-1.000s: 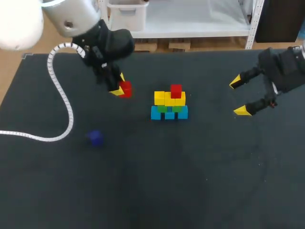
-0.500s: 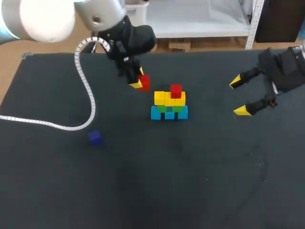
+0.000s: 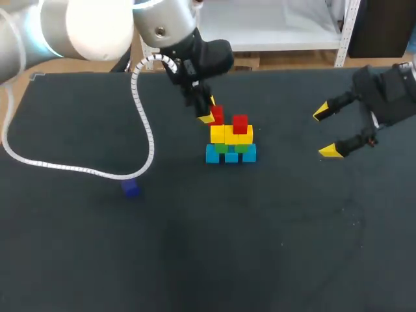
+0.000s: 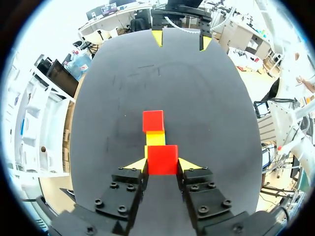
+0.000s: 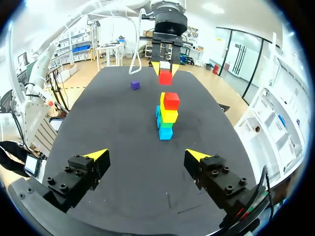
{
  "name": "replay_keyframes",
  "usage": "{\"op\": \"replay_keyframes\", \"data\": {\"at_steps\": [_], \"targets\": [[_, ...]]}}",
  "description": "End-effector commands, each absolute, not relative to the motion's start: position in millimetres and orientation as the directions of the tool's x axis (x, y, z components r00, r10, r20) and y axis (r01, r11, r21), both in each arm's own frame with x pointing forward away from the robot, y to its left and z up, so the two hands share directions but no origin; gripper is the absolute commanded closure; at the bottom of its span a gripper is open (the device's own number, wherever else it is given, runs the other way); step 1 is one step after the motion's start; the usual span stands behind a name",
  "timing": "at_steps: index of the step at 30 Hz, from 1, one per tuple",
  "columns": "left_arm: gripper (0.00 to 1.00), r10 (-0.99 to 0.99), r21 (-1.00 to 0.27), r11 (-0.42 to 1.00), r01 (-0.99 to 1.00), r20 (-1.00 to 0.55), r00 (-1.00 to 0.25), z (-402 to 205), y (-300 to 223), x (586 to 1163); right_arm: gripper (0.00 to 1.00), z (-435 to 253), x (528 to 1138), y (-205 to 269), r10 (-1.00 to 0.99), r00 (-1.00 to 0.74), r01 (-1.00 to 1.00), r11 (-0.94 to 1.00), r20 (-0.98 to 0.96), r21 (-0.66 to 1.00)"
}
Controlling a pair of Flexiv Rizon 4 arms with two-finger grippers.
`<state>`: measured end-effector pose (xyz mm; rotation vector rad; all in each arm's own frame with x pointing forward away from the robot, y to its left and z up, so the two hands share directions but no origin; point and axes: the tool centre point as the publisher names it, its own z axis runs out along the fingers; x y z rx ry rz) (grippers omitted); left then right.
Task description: Place the blue cubes, place green cubes on the blue cubes, place the yellow cubes on the green cubes, then place the red cubes on the yellow cubes, and place purple cube on the red cubes.
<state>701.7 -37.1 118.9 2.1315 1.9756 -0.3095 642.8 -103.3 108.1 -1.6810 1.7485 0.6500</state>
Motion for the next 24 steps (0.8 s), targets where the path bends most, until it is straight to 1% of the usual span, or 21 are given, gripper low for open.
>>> {"op": "replay_keyframes", "data": {"at_steps": [1, 24], "targets": [[1.0, 0.954, 0.009, -0.066, 0.998, -0.292, 0.066, 115, -44, 706, 0.0, 107, 644, -103, -0.687, 0.004, -0.995, 0.067, -0.726, -0.069], [1.0, 0.954, -0.003, -0.06, 0.998, -0.294, 0.057, 103, -56, 706, 0.0, 107, 644, -103, -0.687, 0.004, -0.995, 0.067, -0.726, -0.069]]}}
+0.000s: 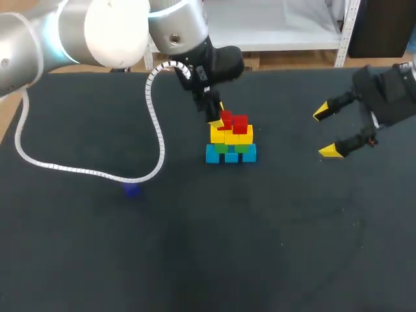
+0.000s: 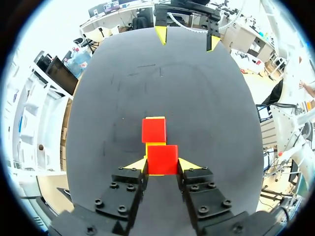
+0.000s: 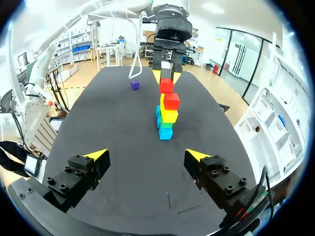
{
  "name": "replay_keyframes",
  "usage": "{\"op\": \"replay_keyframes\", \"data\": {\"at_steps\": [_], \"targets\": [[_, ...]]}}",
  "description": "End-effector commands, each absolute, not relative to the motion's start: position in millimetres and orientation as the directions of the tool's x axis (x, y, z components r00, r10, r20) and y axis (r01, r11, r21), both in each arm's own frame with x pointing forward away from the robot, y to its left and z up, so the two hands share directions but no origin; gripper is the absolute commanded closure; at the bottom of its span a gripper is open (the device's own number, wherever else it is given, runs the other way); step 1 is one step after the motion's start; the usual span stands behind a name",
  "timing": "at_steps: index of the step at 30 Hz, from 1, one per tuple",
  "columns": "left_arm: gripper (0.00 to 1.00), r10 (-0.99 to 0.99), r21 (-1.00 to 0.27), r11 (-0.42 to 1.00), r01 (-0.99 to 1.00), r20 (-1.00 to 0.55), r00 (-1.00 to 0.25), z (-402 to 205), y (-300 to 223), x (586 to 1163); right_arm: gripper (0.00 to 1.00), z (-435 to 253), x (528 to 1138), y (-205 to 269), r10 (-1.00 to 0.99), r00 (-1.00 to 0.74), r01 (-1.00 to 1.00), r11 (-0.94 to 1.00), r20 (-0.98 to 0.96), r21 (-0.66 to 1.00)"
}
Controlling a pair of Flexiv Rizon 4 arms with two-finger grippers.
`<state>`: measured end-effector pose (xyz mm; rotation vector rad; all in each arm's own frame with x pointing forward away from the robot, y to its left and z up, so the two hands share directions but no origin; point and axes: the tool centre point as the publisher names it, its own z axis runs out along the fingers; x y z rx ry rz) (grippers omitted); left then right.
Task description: Place the blue cubes, place green cubes on the blue cubes, place the yellow cubes on the green cubes, then place the red cubes on the yellow cubes, and place purple cube on the red cubes.
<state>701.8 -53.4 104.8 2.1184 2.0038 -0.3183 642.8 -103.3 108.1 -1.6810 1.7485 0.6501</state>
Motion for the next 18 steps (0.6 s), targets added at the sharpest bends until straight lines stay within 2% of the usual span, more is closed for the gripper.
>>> {"op": "replay_keyframes", "data": {"at_steps": [1, 18], "targets": [[1.0, 0.954, -0.003, -0.061, 0.998, -0.294, 0.057, 102.8, -55.8, 706.7, 0.0, 107.1, 643.9, -103.2, -0.687, 0.004, -0.995, 0.067, -0.726, -0.069], [1.0, 0.954, -0.02, -0.056, 0.998, -0.297, 0.047, 97.1, -57.2, 706.1, 0.0, 107.1, 643.9, -103.2, -0.687, 0.004, -0.995, 0.067, -0.726, -0.069]]}}
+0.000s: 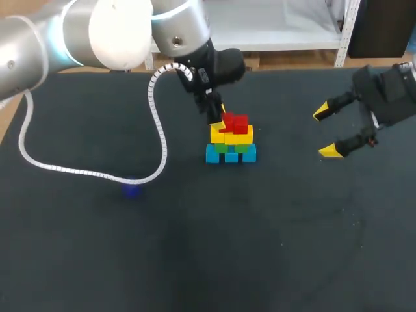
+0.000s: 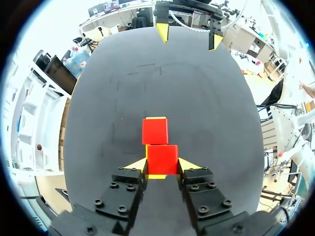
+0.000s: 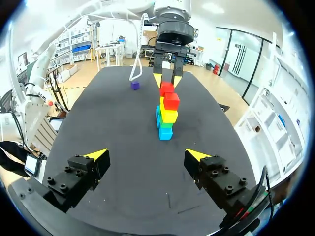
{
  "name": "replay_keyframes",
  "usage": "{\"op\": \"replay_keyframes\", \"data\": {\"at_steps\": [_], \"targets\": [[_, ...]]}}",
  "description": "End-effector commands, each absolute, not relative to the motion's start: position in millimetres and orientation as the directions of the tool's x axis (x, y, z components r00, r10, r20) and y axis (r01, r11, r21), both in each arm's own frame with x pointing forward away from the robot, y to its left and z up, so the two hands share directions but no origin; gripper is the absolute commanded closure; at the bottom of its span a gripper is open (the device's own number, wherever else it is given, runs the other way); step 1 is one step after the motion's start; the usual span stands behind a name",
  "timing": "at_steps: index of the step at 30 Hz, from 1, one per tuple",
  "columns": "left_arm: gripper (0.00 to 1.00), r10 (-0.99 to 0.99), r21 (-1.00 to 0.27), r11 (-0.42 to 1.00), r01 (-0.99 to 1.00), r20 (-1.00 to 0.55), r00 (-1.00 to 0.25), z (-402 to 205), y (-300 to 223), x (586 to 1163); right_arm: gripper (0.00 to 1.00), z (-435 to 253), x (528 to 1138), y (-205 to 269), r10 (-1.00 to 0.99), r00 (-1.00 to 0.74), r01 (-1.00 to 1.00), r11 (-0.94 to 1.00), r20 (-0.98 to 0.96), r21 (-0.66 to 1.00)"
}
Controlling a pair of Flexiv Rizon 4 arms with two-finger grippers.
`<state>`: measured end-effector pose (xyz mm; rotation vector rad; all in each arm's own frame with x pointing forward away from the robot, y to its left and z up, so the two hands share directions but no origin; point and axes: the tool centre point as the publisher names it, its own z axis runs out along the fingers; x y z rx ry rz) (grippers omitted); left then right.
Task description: Place the blue cubes, place green cubes on the blue cubes, place the yellow cubes on the green cubes, then place the red cubes on the yellow cubes, and place purple cube on the red cubes.
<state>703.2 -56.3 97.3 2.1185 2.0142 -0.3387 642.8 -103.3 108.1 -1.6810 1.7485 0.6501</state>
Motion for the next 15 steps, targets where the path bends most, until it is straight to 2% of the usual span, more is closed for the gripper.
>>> {"op": "replay_keyframes", "data": {"at_steps": [1, 15], "targets": [[1.0, 0.954, -0.02, -0.056, 0.998, -0.297, 0.047, 97.0, -57.2, 706.1, 0.0, 107.1, 643.9, -103.2, -0.687, 0.004, -0.995, 0.067, -0.726, -0.069], [1.0, 0.955, -0.027, -0.058, 0.998, -0.294, 0.047, 93.7, -56.9, 707.6, 0.0, 107.1, 643.9, -103.2, -0.687, 0.004, -0.995, 0.067, -0.726, -0.069]]}}
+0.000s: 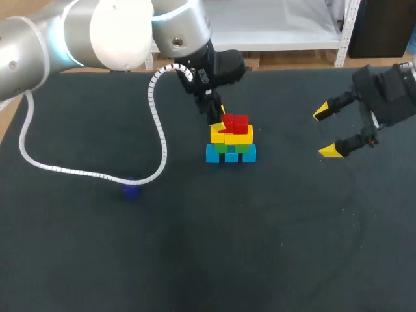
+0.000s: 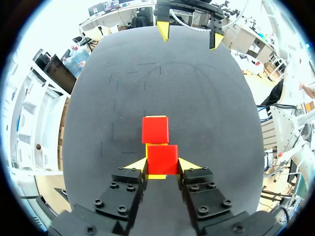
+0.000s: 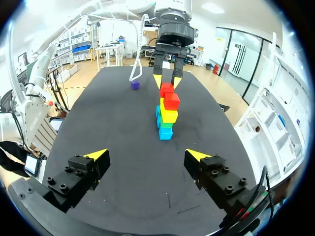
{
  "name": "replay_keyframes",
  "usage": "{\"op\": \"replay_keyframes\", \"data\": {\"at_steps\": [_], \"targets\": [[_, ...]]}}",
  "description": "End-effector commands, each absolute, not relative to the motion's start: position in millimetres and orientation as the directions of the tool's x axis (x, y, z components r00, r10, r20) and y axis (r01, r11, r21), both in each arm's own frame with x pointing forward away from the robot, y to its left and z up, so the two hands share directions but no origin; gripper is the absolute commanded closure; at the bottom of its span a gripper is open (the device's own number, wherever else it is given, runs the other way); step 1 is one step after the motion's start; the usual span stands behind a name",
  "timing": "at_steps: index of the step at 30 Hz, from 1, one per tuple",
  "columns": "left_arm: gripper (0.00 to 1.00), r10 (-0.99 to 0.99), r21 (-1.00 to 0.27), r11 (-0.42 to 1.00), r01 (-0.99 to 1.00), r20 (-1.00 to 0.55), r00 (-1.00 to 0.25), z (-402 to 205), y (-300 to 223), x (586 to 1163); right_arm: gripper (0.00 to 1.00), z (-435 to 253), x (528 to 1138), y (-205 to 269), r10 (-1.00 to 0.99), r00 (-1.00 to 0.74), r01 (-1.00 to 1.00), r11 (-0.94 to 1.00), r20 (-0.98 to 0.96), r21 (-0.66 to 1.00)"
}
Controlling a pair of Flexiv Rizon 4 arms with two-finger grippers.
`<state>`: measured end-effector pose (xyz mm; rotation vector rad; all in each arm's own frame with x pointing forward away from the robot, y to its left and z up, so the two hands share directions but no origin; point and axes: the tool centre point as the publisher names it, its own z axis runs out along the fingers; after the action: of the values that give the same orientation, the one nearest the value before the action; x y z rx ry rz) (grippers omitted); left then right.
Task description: Place the blue cubes, place green cubes on the blue cubes, place the yellow cubes on the green cubes, then place the red cubes on the yellow cubes, and place purple cube on the red cubes.
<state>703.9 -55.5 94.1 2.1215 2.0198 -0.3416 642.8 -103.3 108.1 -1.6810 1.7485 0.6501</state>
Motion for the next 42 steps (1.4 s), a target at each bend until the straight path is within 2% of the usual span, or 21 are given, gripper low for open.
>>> {"op": "replay_keyframes", "data": {"at_steps": [1, 42], "targets": [[1.0, 0.955, -0.028, -0.058, 0.998, -0.294, 0.047, 93.6, -57.0, 707.6, 0.0, 107.1, 643.9, -103.2, -0.687, 0.004, -0.995, 0.067, -0.726, -0.069], [0.99, 0.958, -0.049, -0.056, 0.997, -0.285, 0.04, 87.0, -57.4, 710.3, 0.0, 107.1, 643.9, -103.2, -0.687, 0.004, -0.995, 0.067, -0.726, -0.069]]}}
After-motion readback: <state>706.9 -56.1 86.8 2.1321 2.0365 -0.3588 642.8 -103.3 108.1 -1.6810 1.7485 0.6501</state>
